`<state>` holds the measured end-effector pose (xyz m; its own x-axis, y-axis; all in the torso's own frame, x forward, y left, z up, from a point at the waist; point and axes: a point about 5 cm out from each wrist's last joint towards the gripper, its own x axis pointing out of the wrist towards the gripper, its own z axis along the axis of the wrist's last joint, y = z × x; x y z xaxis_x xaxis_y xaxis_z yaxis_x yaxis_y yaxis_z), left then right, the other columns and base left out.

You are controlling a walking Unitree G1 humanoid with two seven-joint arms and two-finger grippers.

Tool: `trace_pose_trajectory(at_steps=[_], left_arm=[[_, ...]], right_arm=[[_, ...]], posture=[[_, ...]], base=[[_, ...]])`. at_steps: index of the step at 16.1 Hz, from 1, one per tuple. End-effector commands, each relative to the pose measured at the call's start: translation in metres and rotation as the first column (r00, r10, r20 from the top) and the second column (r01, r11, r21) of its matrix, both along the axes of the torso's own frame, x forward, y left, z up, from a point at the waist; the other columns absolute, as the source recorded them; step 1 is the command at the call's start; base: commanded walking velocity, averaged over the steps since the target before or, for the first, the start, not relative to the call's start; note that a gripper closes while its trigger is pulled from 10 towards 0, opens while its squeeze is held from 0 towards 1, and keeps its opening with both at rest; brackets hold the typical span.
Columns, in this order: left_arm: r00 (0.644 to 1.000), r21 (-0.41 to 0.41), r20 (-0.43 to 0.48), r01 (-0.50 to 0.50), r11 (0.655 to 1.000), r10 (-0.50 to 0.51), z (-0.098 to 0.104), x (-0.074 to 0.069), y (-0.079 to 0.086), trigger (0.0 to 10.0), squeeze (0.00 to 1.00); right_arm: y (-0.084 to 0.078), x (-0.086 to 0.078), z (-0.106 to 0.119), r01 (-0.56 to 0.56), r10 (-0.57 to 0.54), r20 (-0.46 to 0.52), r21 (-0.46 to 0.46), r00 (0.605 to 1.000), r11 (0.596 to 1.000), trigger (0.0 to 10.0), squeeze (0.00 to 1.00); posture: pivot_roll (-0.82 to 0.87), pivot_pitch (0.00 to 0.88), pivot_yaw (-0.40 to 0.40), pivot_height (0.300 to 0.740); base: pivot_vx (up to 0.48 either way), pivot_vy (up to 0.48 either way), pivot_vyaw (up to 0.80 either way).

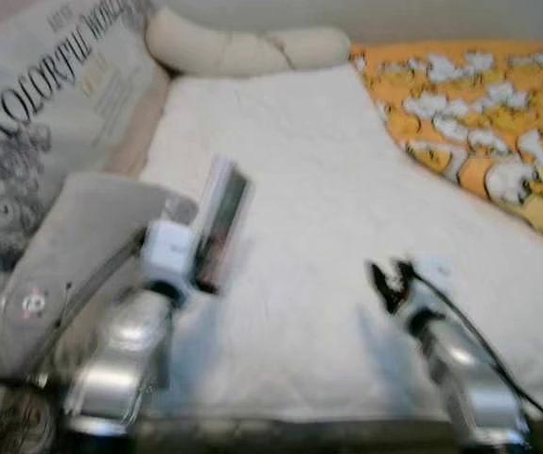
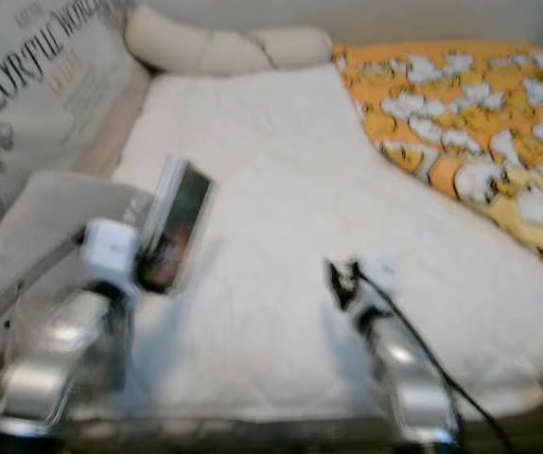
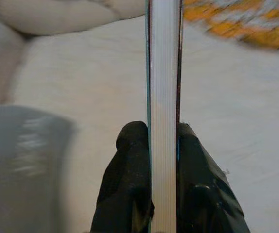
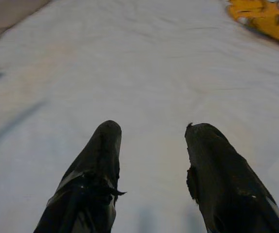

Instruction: Clean up the room

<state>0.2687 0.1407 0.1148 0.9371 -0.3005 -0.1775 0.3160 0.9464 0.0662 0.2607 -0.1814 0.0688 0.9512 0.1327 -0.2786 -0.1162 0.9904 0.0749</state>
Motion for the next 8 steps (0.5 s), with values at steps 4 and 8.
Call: trace_pose_trajectory(at_steps=[4,8], left_arm=[[1.0,0.013,-0.025,-0.002,1.0,0.003,0.01,0.012,0.024,10.0,0.0],[0.991,-0.031,-0.107,0.083,0.996,-0.086,0.008,0.022,0.02,10.0,0.0]], right_arm=[[0.004,0.004,0.012,-0.102,0.101,0.028,0.02,0.994,0.995,10.0,0.0],[-0.008,0.006,0.017,-0.141,0.141,0.022,-0.02,0.99,0.99,10.0,0.0]], posture=[[0.06,0.0,0.039,0.74],[0.05,0.0,0.046,0.74]], base=[[0.0,0.0,0.0],[0.0,0.0,0.0]])
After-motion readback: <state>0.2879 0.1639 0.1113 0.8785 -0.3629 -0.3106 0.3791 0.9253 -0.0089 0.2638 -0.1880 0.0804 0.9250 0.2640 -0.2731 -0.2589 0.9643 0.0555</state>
